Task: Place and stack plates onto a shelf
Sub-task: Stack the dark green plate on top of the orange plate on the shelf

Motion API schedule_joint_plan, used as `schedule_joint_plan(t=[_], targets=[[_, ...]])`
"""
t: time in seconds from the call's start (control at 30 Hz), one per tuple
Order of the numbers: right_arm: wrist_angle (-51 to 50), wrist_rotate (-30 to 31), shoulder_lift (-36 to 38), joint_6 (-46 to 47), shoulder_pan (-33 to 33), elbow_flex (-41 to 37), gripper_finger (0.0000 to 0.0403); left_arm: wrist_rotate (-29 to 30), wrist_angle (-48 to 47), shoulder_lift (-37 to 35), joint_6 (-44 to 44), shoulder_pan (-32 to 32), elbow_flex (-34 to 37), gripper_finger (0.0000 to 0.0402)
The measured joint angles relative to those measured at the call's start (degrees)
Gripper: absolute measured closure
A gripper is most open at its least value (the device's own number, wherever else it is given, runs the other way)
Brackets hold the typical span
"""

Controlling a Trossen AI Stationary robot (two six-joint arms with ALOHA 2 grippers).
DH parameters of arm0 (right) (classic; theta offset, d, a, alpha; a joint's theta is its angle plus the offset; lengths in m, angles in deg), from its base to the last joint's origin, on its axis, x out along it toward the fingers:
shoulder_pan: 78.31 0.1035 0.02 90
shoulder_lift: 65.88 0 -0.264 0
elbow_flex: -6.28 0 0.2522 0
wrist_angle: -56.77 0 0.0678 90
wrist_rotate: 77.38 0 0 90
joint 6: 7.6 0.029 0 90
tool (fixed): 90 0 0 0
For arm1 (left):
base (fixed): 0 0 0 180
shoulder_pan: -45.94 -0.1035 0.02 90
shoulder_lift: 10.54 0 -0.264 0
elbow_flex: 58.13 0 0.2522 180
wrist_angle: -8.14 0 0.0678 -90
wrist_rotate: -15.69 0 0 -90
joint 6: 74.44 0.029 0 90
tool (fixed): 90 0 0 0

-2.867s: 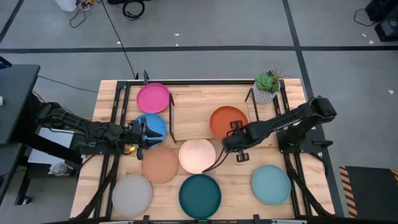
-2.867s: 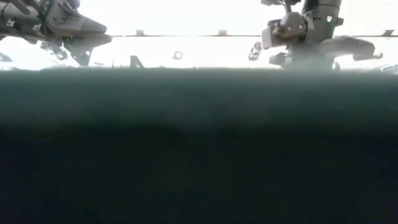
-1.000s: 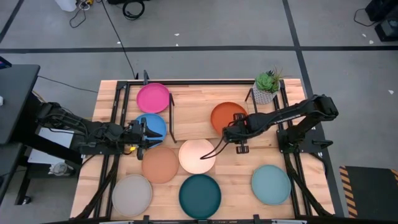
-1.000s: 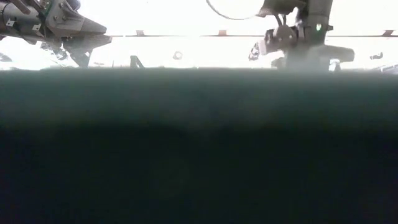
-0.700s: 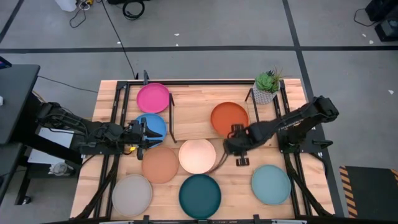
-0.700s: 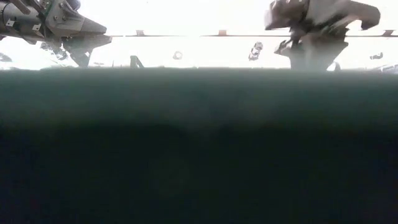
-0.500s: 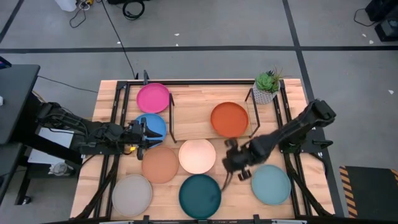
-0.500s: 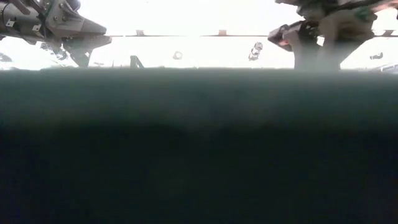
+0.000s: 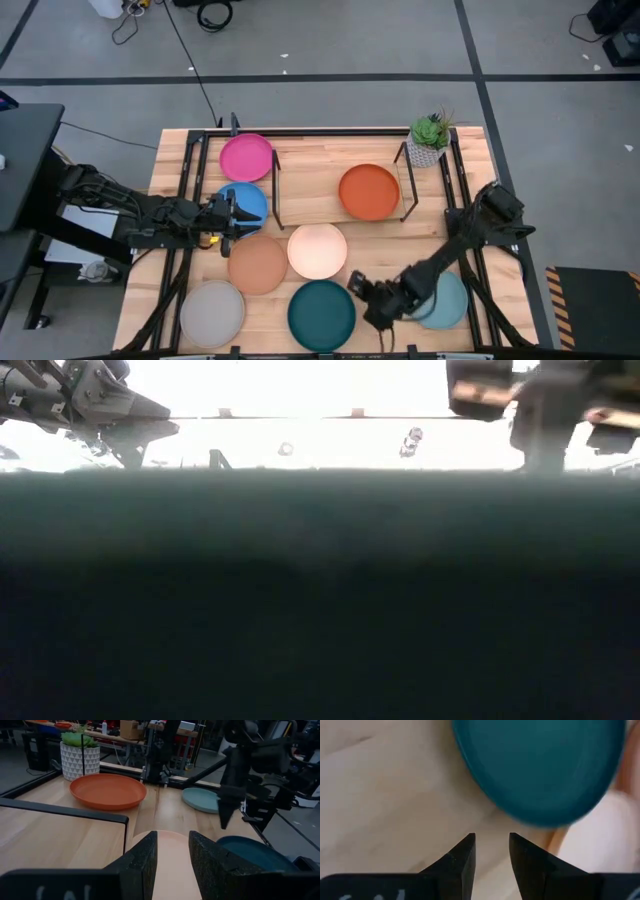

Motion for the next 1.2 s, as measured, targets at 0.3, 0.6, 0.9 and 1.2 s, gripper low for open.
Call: schedule_joint_plan(t=[0.3,0.6,0.9,1.2], targets=[[4.46,7.63,-0.88,-7.17,6.35,0.02,0.0279,0.32,0.05,-0.02,-0.40,-0.07,0.00,0.0283],[8.35,10.85,-4.39,-14.09,7.01,0.06,0.0279,0.48,0.22,0.00,-4.09,-0.07,0.00,0.0283],[13.63,7.25,-4.37,-17.06,6.63,0.02,0.0279,0.48,0.24,-0.02,-5.10,-0.07,0.00,0.0283],[15.07,4.15,-6.21,-15.66,5.66,0.02,0.0281,0.86,-0.29,-0.01,-4.44,-0.07,0.02,0.0283]])
